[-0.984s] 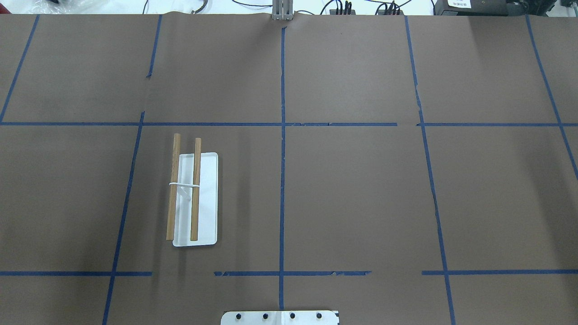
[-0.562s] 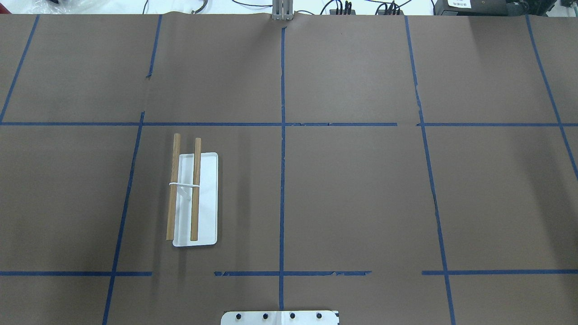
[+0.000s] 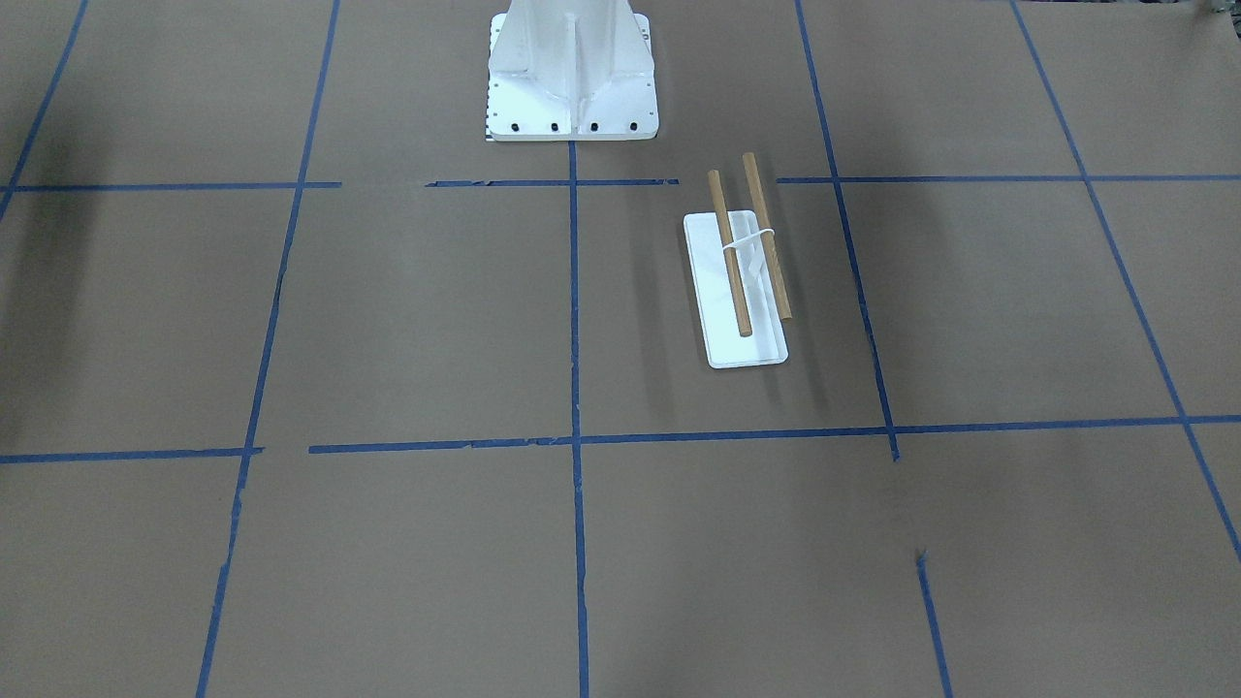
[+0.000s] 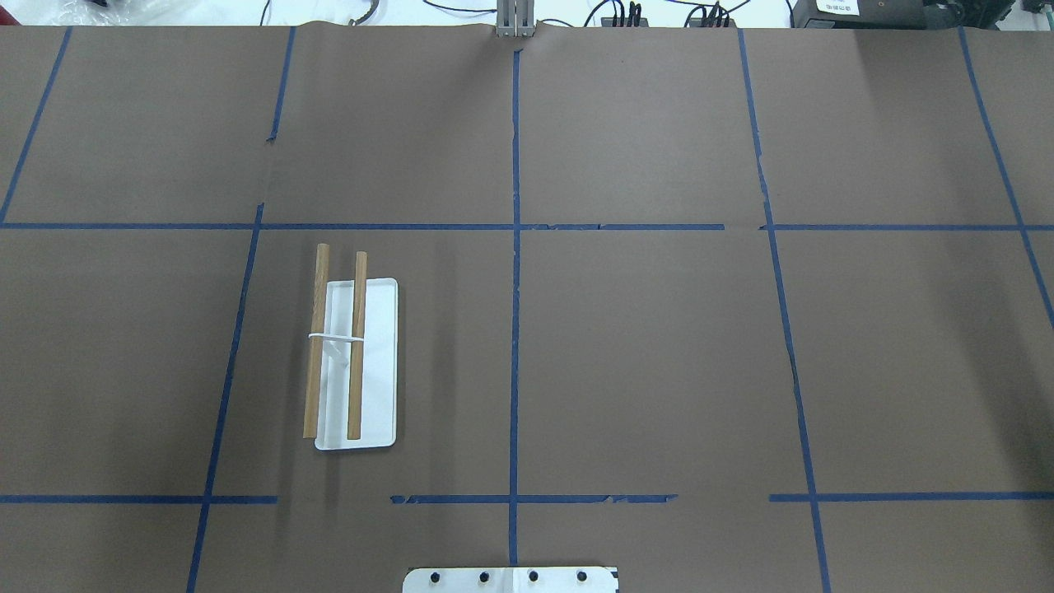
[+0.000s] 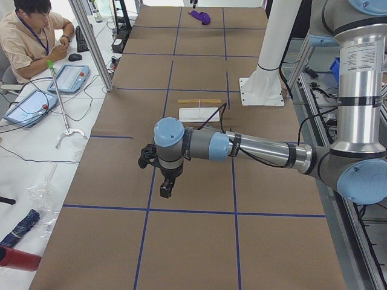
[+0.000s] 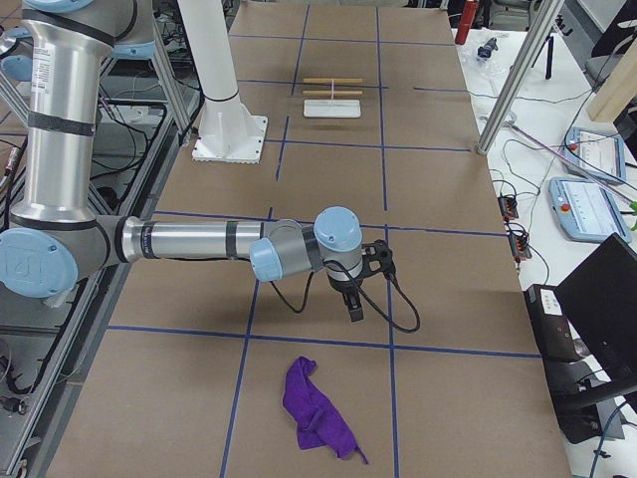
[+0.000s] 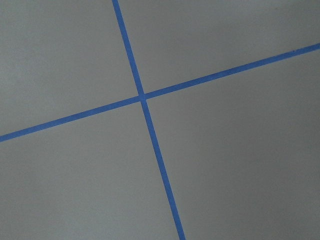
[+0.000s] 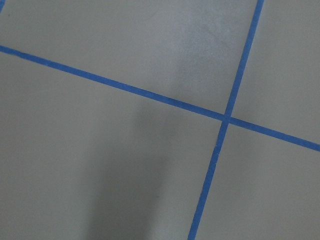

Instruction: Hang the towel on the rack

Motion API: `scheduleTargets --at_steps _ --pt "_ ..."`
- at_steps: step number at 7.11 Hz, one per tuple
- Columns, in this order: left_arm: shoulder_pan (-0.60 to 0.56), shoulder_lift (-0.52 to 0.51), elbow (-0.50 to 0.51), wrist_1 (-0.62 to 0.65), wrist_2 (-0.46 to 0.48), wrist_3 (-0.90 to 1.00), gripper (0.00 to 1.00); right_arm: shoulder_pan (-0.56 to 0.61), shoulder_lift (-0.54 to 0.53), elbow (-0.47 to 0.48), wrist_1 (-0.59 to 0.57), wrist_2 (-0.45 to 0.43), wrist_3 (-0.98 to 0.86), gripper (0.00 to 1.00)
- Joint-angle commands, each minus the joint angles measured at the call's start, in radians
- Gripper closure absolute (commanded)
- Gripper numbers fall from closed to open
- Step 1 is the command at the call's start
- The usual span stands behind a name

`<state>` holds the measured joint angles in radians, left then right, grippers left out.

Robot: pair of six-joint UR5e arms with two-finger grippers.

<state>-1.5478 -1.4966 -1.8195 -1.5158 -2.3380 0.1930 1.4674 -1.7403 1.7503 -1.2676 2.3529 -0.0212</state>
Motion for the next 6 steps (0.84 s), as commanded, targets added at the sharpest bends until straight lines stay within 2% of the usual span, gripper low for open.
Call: scheduleTargets --at_steps 1,2,3,4,5,6 --pt "0.0 -0.001 -0.001 -0.015 0.0 0.002 0.0 -0.051 -0.025 -0.114 0.148 -0.044 -0.048 0.0" --pt "0.0 -0.001 -0.003 -0.027 0.0 0.002 0.0 -0.094 -0.025 -0.211 0.284 -0.05 -0.045 0.0" --pt "0.0 -0.001 0.0 -0.049 0.0 0.002 0.0 -0.142 -0.027 -0.262 0.33 -0.078 -0.048 0.0" --pt "0.0 -0.001 0.002 -0.064 0.0 0.0 0.0 -0.185 -0.05 -0.265 0.335 -0.137 -0.054 0.0" --pt "0.0 -0.002 0.003 -0.075 0.0 -0.001 0.0 -0.193 -0.073 -0.271 0.335 -0.148 -0.093 0.02" --pt "0.0 -0.002 0.0 -0.075 0.0 -0.001 0.0 -0.193 -0.099 -0.276 0.336 -0.153 -0.162 0.08"
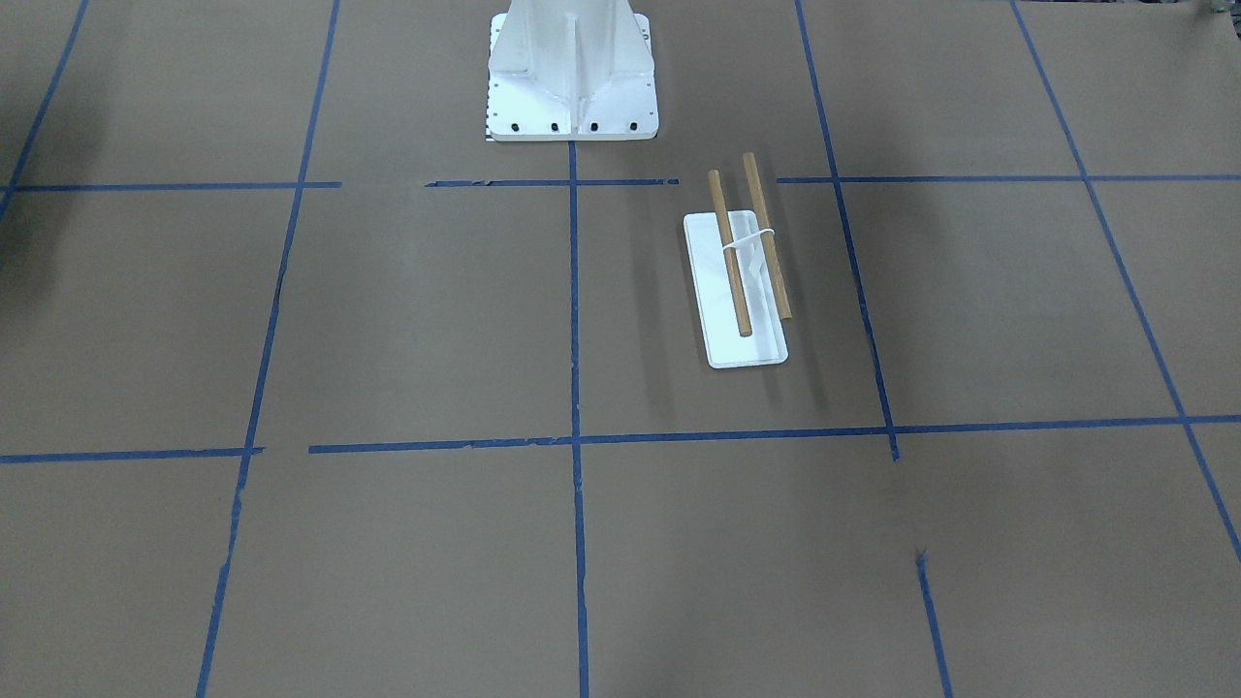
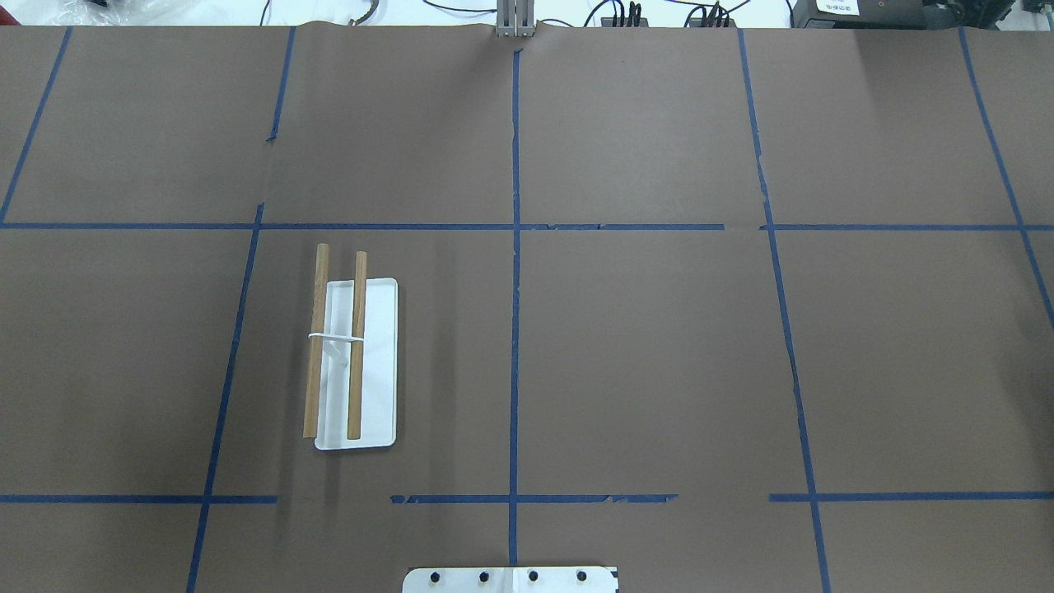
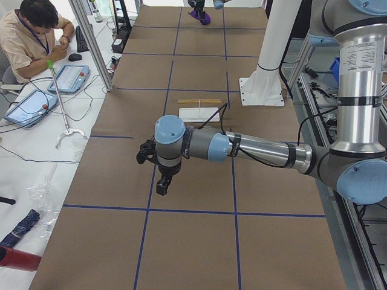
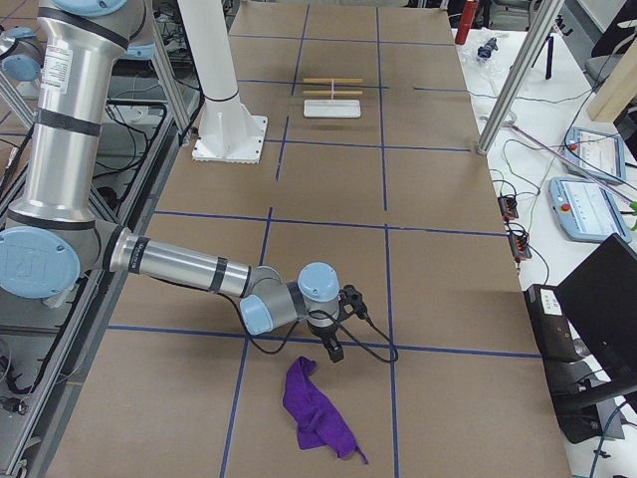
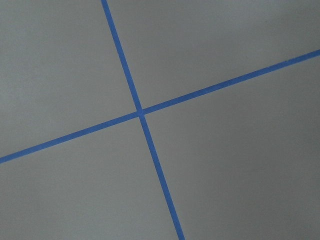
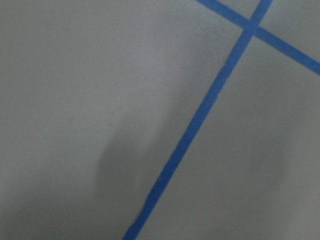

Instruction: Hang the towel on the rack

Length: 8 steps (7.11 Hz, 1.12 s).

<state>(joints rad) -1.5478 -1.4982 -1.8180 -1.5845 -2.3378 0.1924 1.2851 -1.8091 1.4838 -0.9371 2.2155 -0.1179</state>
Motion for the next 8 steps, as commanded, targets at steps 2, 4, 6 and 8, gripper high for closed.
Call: scheduleTargets --at_steps 2,4,6,8 --pt "0.0 -0.001 0.002 -0.008 0.0 0.001 0.0 -0.01 -0.056 -0.011 0.006 -0.027 -0.072 0.12" --pt "0.0 -0.001 0.002 -0.009 -0.002 0.001 0.0 -0.01 -0.07 -0.013 0.004 -0.031 -0.123 0.36" --pt "0.0 -0.001 0.002 -0.009 -0.011 0.001 0.0 -0.016 -0.065 -0.022 0.003 -0.033 -0.127 0.38" --pt "0.0 -0.001 0.0 -0.008 -0.025 0.002 0.0 -0.03 -0.058 -0.04 0.003 -0.04 -0.128 0.23"
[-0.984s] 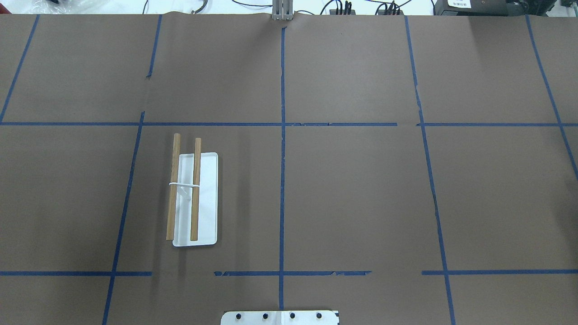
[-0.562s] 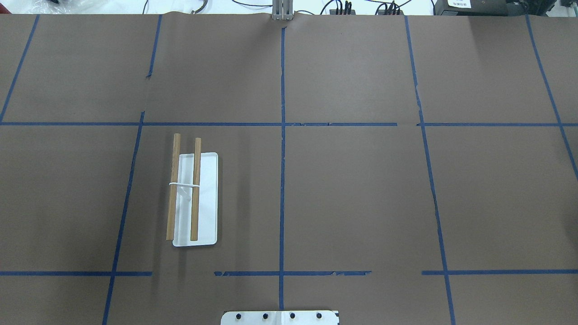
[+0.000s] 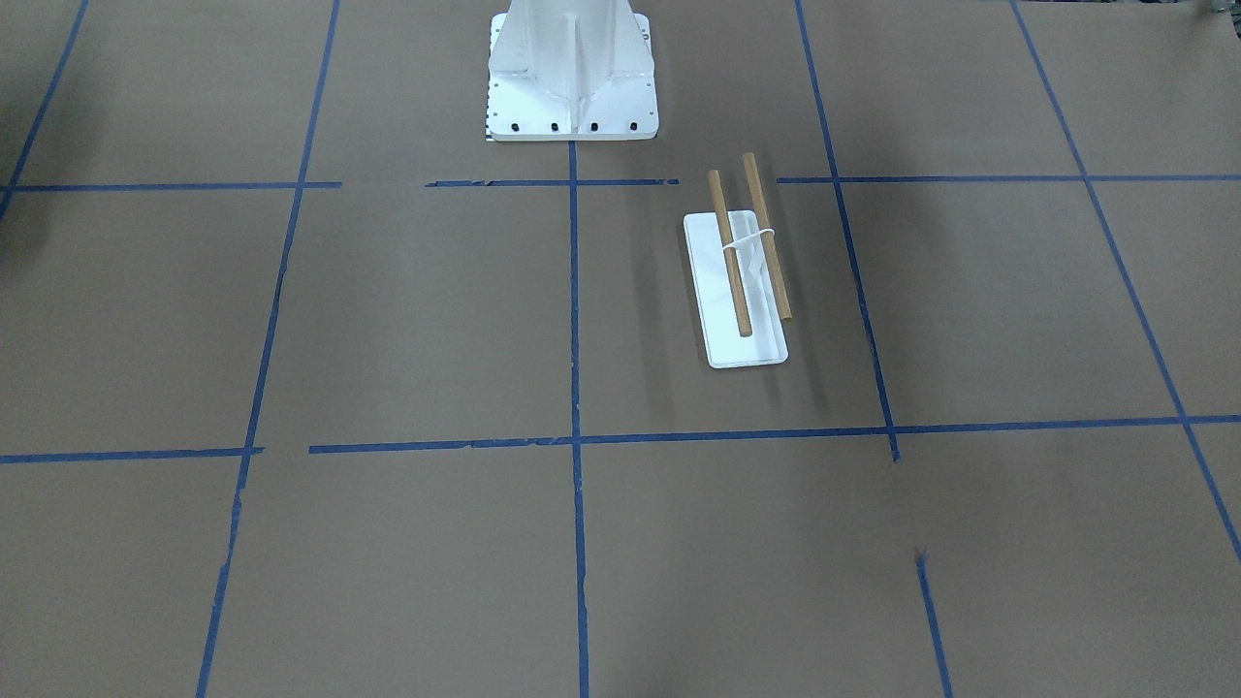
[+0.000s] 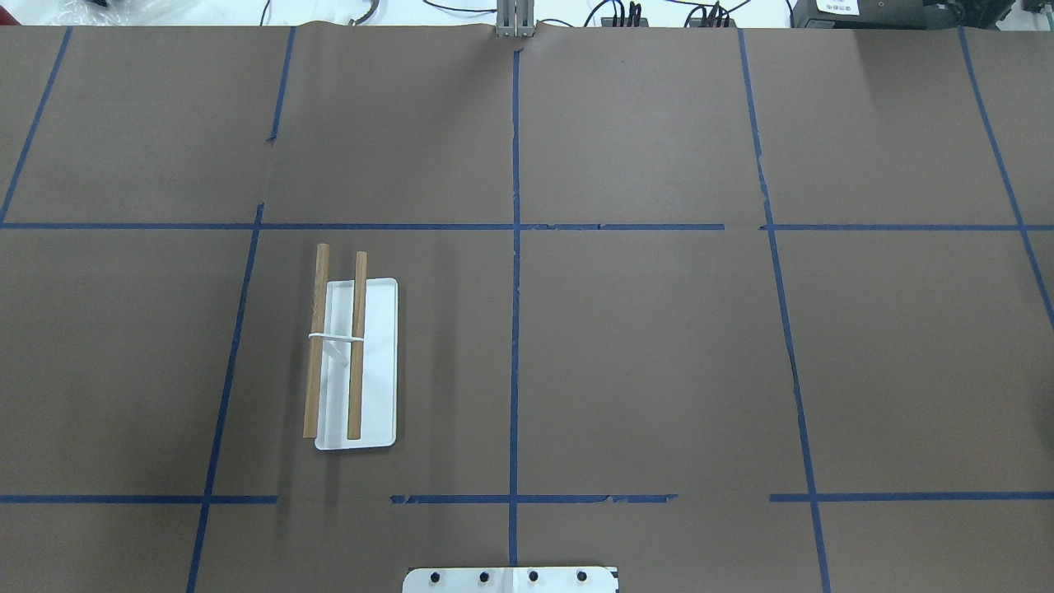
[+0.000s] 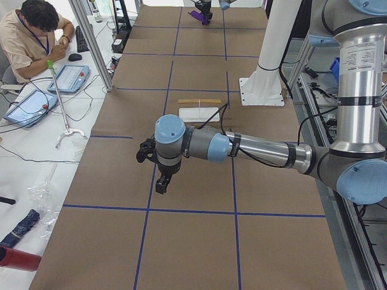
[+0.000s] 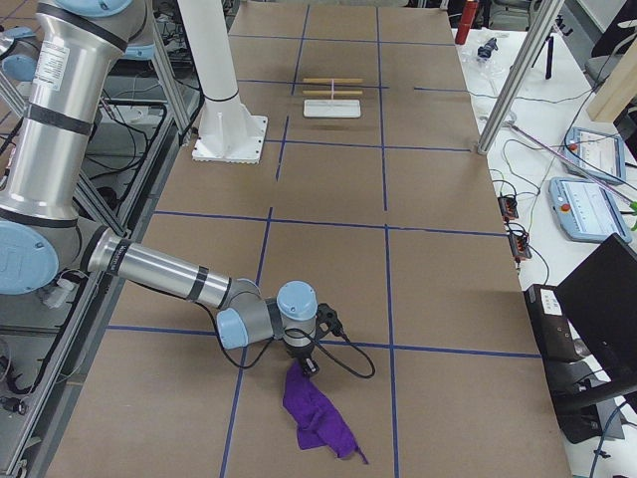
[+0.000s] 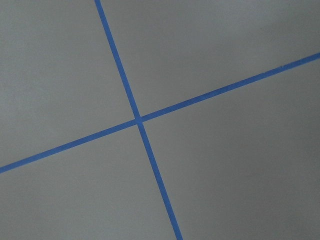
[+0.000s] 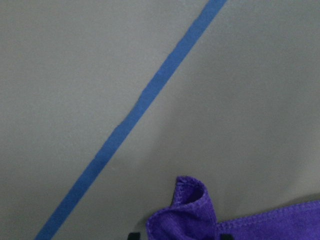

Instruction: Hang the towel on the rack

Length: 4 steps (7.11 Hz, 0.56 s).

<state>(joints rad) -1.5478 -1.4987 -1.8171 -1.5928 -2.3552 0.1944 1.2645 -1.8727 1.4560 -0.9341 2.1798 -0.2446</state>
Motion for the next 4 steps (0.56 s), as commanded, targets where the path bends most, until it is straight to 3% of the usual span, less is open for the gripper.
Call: scheduleTargets --at_steps 1,2,3,4 --pt "0.0 0.0 -0.002 0.001 -0.007 0.0 0.0 -0.016 0.01 -0.02 0.0 -0.014 -0.001 0.22" --pt "0.0 0.0 -0.002 -0.001 -0.007 0.0 0.0 -0.019 0.01 -0.02 0.001 -0.02 -0.001 0.39" --pt "0.0 0.0 -0.002 0.001 -0.007 0.0 0.0 -0.019 0.01 -0.019 0.001 -0.022 -0.004 0.85" --pt "0.0 0.0 -0.002 0.001 -0.007 0.0 0.0 -0.016 0.009 -0.013 0.003 -0.026 -0.052 1.0"
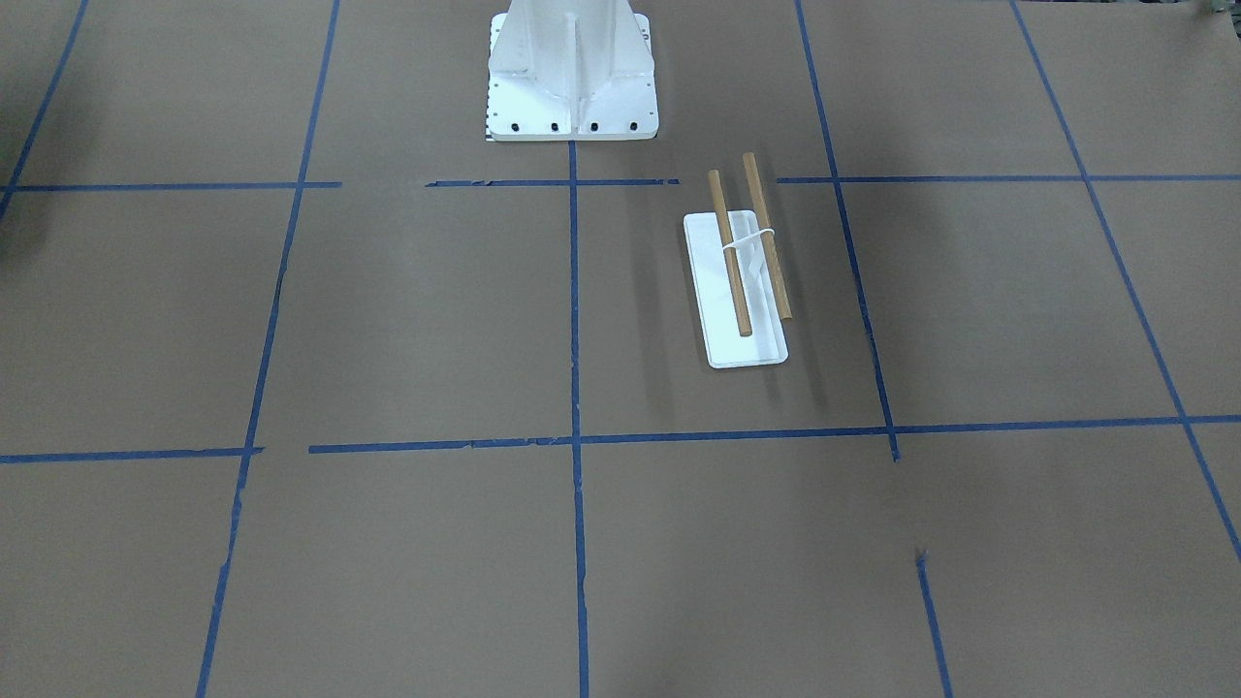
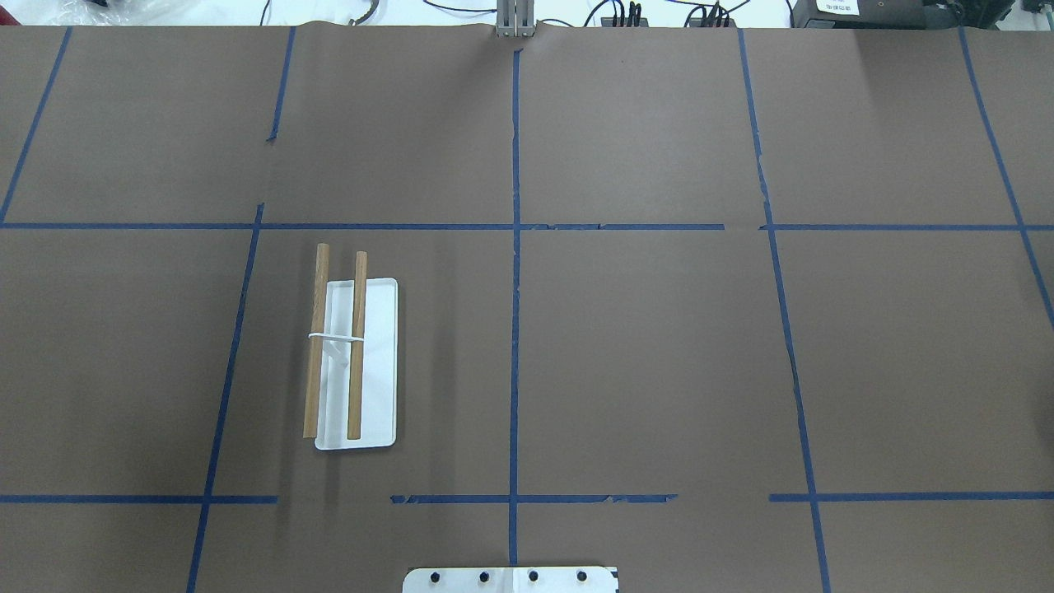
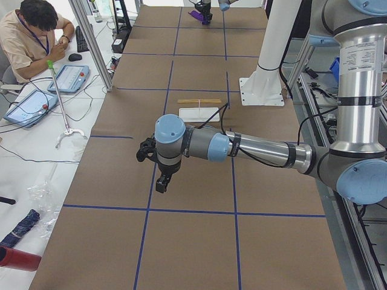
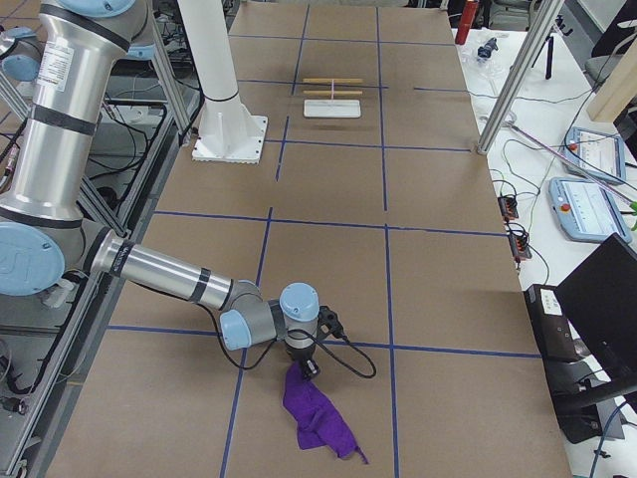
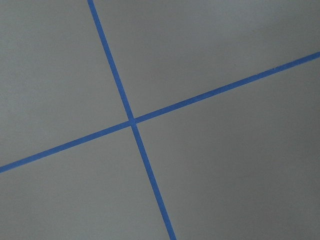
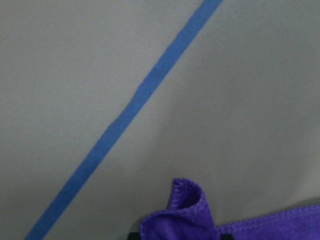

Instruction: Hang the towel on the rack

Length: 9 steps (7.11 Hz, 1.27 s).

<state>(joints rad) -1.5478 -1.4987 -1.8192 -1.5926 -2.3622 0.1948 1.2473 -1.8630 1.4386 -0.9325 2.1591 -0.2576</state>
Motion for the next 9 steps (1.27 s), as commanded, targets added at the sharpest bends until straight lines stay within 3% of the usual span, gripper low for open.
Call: scheduleTargets --at_steps 1,5,7,9 --pt "0.0 0.0 0.0 0.0 0.0 0.0 0.0 0.014 -0.018 0.052 0.0 0.008 -0.069 1.0" --pt "0.0 -0.002 -0.006 -0.038 0.001 0.003 0.0 0.099 -0.035 0.219 -0.012 0.021 -0.071 1.0" --pt "0.0 0.0 -0.003 -0.178 0.009 0.002 0.0 0.159 -0.003 0.34 -0.014 0.175 -0.049 1.0" --pt "0.002 -0.038 0.003 -0.295 0.006 -0.006 0.0 0.172 0.147 0.431 -0.189 0.206 -0.023 1.0"
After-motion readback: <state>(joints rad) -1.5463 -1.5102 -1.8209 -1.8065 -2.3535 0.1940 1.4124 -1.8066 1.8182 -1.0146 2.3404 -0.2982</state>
